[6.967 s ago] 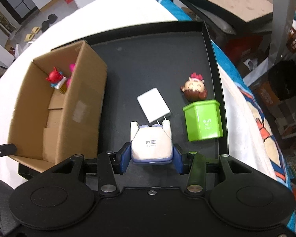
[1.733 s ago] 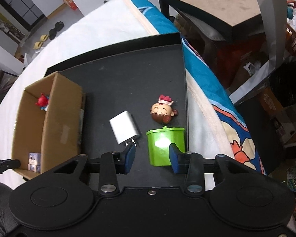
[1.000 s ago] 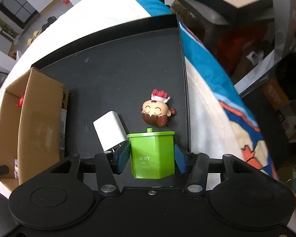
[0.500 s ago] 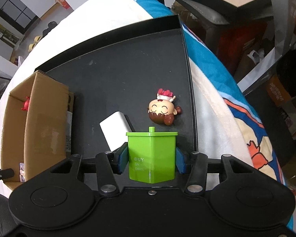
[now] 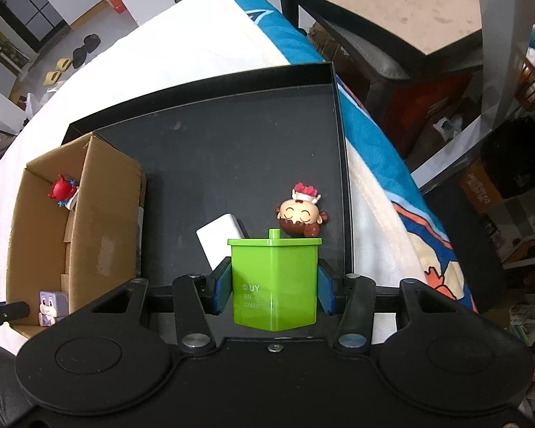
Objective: Organize rigid objects
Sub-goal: 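Lift the green cup with the right gripper and carry it over the box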
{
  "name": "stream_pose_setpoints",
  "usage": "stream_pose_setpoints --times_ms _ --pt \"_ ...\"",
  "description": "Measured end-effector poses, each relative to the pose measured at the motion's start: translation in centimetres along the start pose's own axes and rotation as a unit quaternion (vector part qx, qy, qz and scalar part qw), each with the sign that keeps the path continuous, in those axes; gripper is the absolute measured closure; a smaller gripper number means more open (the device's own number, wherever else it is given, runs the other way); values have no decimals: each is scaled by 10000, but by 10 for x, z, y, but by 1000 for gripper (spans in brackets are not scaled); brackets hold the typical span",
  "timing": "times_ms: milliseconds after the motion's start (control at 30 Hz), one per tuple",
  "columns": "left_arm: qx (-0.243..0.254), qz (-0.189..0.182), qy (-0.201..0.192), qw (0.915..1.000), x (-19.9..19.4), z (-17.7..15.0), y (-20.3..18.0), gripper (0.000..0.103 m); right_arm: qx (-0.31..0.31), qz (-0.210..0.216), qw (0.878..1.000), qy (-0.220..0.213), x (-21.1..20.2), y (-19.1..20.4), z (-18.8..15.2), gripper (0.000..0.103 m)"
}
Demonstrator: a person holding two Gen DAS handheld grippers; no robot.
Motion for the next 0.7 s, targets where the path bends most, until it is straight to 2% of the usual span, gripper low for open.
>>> stream_pose_setpoints --times_ms 700 --pt "54 -319 -64 9995 0 -4 9 90 -1007 -374 9935 -380 -35 89 8 56"
Point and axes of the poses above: each gripper's, at about its wrist camera, not at the fingertips, and x roughly the way its jaws point, y to its left, z to its top, the point moved 1 cm from there along x, roughly the way its jaws point, and after that the axes turned 11 degrees about x, right-handed, at the moved point
